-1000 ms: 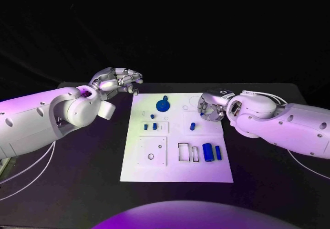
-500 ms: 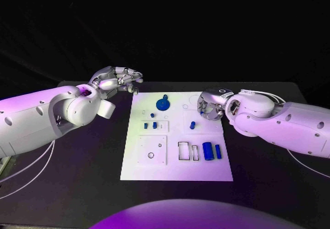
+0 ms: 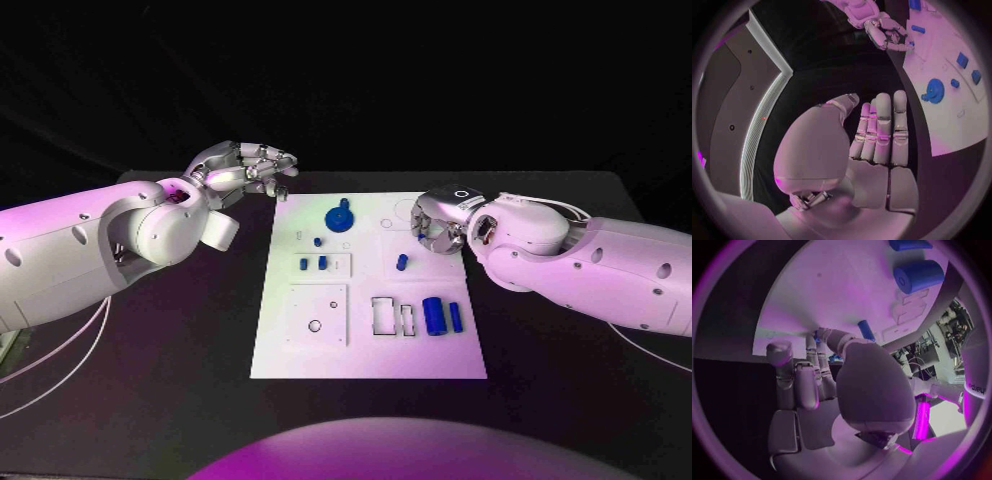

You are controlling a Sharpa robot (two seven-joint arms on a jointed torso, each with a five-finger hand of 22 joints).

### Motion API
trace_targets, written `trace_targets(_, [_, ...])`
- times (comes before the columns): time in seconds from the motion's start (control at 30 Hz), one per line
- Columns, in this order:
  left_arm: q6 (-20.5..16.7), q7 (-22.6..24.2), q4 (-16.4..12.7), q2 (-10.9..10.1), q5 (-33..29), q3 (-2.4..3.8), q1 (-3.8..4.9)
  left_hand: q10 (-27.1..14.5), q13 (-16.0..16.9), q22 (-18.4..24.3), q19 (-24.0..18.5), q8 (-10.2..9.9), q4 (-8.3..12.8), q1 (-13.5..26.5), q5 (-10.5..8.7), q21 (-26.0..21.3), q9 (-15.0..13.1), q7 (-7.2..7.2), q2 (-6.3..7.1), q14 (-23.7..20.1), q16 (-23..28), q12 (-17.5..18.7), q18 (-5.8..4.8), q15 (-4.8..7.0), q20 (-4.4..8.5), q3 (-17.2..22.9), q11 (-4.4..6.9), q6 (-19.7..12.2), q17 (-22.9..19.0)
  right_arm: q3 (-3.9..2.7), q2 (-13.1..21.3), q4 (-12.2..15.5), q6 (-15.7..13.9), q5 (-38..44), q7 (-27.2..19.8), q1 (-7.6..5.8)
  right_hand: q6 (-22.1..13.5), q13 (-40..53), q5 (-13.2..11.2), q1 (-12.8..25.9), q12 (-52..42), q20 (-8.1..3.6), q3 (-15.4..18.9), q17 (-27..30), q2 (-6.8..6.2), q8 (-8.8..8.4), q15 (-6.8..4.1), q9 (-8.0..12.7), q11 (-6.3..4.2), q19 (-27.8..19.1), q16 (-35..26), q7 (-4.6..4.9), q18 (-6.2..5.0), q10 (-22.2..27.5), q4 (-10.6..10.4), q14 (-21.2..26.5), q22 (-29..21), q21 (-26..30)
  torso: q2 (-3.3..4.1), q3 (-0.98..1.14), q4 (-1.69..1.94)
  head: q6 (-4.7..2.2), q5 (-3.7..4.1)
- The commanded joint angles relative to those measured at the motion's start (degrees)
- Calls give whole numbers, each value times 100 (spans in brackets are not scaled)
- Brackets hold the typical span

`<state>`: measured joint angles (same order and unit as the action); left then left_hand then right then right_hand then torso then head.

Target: Assemble the parts on the task board

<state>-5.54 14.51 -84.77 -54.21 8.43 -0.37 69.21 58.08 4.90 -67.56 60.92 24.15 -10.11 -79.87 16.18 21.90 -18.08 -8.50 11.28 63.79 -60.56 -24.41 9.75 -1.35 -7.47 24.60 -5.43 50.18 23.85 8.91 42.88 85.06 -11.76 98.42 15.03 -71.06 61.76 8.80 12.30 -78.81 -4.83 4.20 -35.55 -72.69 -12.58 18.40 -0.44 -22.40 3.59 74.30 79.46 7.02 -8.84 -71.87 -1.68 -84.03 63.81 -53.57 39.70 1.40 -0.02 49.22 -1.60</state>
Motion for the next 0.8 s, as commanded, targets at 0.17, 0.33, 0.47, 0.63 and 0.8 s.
trace_targets(0.17, [106, -32, -4, 25, 47, 3, 4, 29, -12, 8, 22, -30, 35, -30, 38, -30, 5, -30, 38, 29, 37, 33, 58, -9, -4, 6, -12, -30, -10, 20, 52, 81, -423, 250, 215, 31, 59, 23, -27, 49, 10, -1, -8, -32, 12, 29, -54, -52, -33, 48, 60, -21, 126, -111, 19, -297, 61, -79, -5, 1, 5, -12, 12])
trace_targets(0.33, [113, -43, 14, 39, 48, 2, 4, 27, -14, 10, 22, -38, 35, -25, 47, -31, 6, -33, 36, 27, 39, 39, 58, -12, -5, 7, -14, -34, -10, 13, 116, 161, -552, 203, 196, 14, 61, 28, -42, 60, 13, -2, -11, -37, 13, 31, -54, -59, -35, 53, 65, -24, 129, -112, 16, -298, 76, -96, -6, -1, 9, -25, 15])
trace_targets(0.47, [122, -55, 32, 49, 49, -1, 4, 26, -17, 11, 22, -45, 36, -22, 56, -32, 7, -36, 34, 26, 41, 45, 57, -13, -6, 9, -16, -38, -11, -3, 195, 256, -641, 118, 176, -16, 62, 31, -48, 67, 16, -2, -13, -40, 15, 32, -55, -63, -35, 58, 69, -25, 132, -114, 13, -299, 89, -111, -7, -1, 6, -40, 15])
trace_targets(0.63, [134, -77, 53, 61, 49, -5, 4, 25, -19, 13, 22, -53, 37, -19, 67, -32, 7, -39, 33, 25, 43, 51, 56, -15, -7, 11, -18, -44, -11, -23, 349, 451, -649, -58, 149, -80, 62, 32, -50, 70, 17, -1, -13, -38, 15, 32, -55, -65, -35, 55, 68, -26, 130, -114, 12, -299, 85, -105, -9, -4, 8, -43, 7])
trace_targets(0.8, [157, -109, 42, 65, 49, -9, 4, 19, -25, 17, 21, -73, 38, -5, 90, -35, 9, -47, 33, 22, 47, 69, 55, -20, -10, 12, -25, -59, -12, -36, 570, 795, -675, -251, 97, -172, 63, 36, -49, 86, 22, -1, -13, -48, 11, 34, -56, -72, -36, 60, 77, -28, 134, -114, 6, -301, 102, -124, 3, -6, 9, -49, -5])
